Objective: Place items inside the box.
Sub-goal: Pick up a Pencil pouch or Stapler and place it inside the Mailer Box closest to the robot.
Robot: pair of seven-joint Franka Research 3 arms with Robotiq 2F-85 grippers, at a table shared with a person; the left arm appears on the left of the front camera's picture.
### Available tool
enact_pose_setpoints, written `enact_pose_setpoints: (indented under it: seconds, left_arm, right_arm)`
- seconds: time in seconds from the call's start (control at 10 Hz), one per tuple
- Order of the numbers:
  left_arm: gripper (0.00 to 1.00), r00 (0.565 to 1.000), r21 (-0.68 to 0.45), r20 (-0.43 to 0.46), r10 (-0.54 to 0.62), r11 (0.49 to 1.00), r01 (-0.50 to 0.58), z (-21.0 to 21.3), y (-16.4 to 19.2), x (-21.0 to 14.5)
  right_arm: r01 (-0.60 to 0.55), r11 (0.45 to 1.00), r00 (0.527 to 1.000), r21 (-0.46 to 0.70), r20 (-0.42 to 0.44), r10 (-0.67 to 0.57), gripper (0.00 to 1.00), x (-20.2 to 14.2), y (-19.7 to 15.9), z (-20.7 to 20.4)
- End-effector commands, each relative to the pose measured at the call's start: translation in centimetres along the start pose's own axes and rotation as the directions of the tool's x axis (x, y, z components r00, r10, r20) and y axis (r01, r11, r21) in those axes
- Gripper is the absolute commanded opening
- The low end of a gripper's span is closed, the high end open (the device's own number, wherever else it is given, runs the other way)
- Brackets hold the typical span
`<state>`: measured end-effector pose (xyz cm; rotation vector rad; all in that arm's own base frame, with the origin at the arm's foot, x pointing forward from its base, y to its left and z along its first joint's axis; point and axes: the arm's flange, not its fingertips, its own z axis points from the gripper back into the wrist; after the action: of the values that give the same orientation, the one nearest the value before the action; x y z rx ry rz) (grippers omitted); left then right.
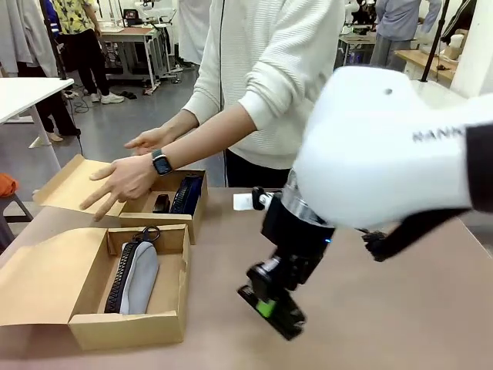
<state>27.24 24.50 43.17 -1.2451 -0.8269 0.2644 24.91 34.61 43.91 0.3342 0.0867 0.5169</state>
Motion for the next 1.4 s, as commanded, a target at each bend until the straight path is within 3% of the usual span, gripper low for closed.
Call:
enact_pose_setpoints:
  seconds: [0.0,0.2,0.3,0.4,0.5,0.7,0.8,0.9,1.0,1.3]
  left_arm:
    - [1.00,1.000,-0.021,0.018,-0.017,1.000,0.018,-0.1,-0.1,0.0]
    - [1.00,1.000,-0.021,0.018,-0.017,1.000,0.018,-0.1,-0.1,0.0]
    - [1.00,1.000,-0.021,0.018,-0.017,1.000,0.018,-0.1,-0.1,0.0]
    - [1.00,1.000,-0.021,0.018,-0.017,1.000,0.018,-0.1,-0.1,0.0]
    - [1.00,1.000,-0.021,0.018,-0.017,1.000,0.018,-0.1,-0.1,0.0]
    - [1.00,1.000,-0.021,0.018,-0.017,1.000,0.018,-0.1,-0.1,0.0]
    - [1.00,1.000,-0.021,0.018,-0.017,1.000,0.018,-0.1,-0.1,0.0]
    - [1.00,1.000,-0.021,0.018,-0.017,1.000,0.018,-0.1,-0.1,0.0]
    - [1.00,1.000,-0.021,0.018,-0.017,1.000,0.018,-0.1,-0.1,0.0]
    - [1.00,1.000,-0.021,0.018,-0.017,1.000,0.018,-0.1,-0.1,0.0]
  right_arm:
    - [0.323,0.938,0.941,0.124,0.067,-0.332,0.32,0.8,1.2,0.3]
    - [0.410,0.881,0.898,0.236,0.066,-0.436,0.32,0.8,1.0,0.7]
    - [0.390,0.889,0.906,0.239,0.072,-0.417,0.32,-0.5,-0.5,1.3]
    - [0.397,0.873,0.897,0.284,0.082,-0.434,0.32,-2.6,-3.0,2.2]
    - [0.433,0.864,0.876,0.258,0.105,-0.471,0.32,-5.5,-5.6,2.8]
    - [0.508,0.822,0.817,0.256,0.159,-0.554,0.32,-10.0,-9.2,3.0]
    - [0.593,0.766,0.754,0.247,0.164,-0.636,0.32,-11.5,-10.4,2.7]
    - [0.622,0.739,0.722,0.260,0.174,-0.670,0.32,-12.2,-11.3,2.3]
    - [0.635,0.731,0.716,0.249,0.164,-0.678,0.32,-12.0,-11.8,1.9]
    - [0.610,0.766,0.756,0.202,0.140,-0.639,0.32,-10.6,-11.6,1.6]
